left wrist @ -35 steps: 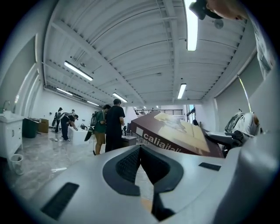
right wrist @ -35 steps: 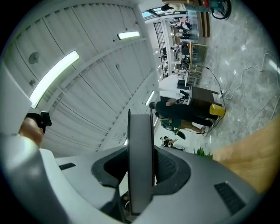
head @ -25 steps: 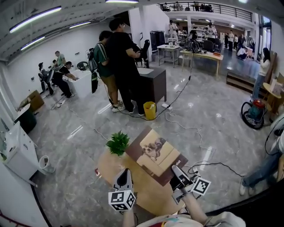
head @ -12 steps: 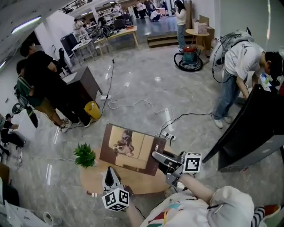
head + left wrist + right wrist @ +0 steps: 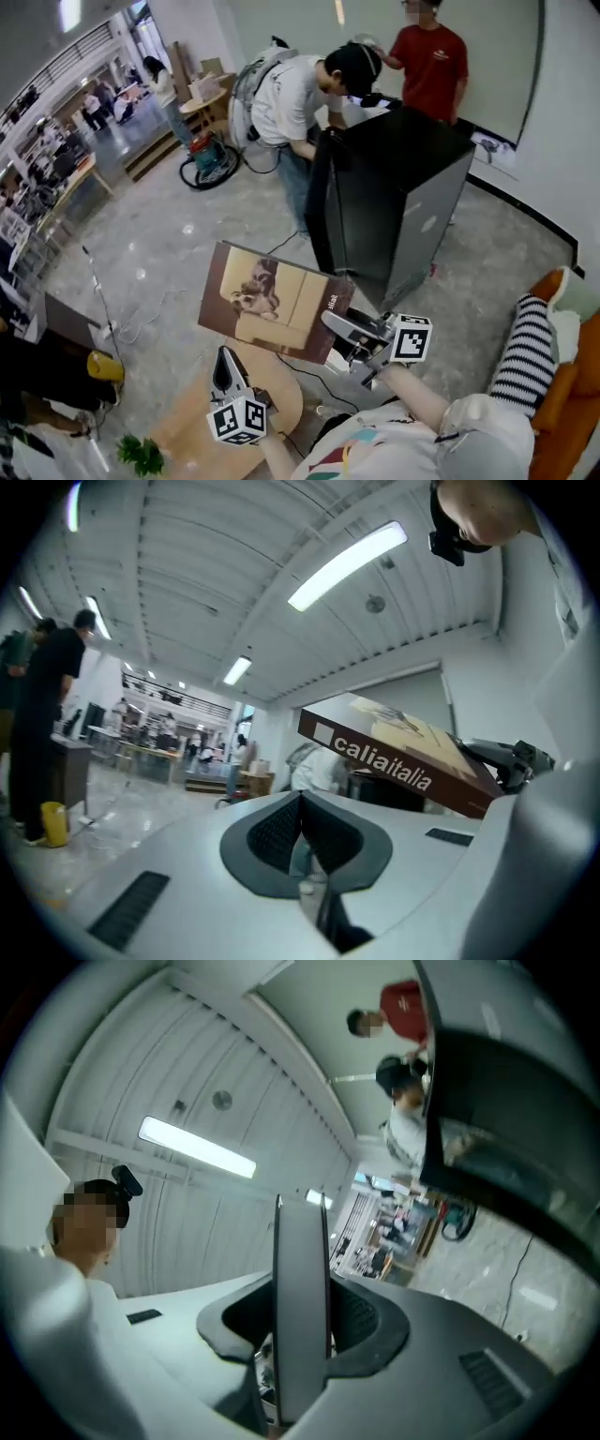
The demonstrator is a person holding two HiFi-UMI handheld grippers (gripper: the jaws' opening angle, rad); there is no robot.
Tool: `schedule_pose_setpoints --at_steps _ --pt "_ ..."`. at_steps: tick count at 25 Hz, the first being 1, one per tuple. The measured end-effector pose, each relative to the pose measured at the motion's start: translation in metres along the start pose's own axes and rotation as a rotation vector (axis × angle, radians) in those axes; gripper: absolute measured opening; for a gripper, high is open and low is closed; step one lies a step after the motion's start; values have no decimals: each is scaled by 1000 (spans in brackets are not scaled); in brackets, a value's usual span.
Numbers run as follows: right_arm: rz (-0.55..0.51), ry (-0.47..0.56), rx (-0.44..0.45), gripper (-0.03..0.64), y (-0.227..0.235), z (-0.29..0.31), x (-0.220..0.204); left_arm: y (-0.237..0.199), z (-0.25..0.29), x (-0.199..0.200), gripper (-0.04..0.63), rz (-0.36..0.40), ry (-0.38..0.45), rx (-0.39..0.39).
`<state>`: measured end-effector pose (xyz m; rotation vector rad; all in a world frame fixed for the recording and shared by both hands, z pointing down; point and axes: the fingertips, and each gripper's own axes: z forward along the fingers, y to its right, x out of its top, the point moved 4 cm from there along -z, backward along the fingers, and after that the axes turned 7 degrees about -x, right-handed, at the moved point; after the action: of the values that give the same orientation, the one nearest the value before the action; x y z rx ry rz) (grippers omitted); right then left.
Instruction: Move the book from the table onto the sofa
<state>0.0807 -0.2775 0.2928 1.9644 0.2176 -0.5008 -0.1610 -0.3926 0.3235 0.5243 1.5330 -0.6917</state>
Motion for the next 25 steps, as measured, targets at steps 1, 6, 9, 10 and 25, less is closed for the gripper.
schedule_pose_setpoints --at_steps 1,6,9,10,25 --pt "-28 69 -43 156 -1 -34 26 36 21 -5 6 4 -19 -85" --pt "-147 422 -251 156 -20 -228 123 235 92 -32 6 12 -81 -485" --pt "-229 626 -358 156 -43 -331 154 345 112 -50 6 18 -110 -720" --pt "-258 690 -396 156 -52 -360 161 378 116 -55 6 18 -121 -793" --pt "-547 1478 -765 156 -213 -668 62 748 -20 -98 6 54 -186 -1695"
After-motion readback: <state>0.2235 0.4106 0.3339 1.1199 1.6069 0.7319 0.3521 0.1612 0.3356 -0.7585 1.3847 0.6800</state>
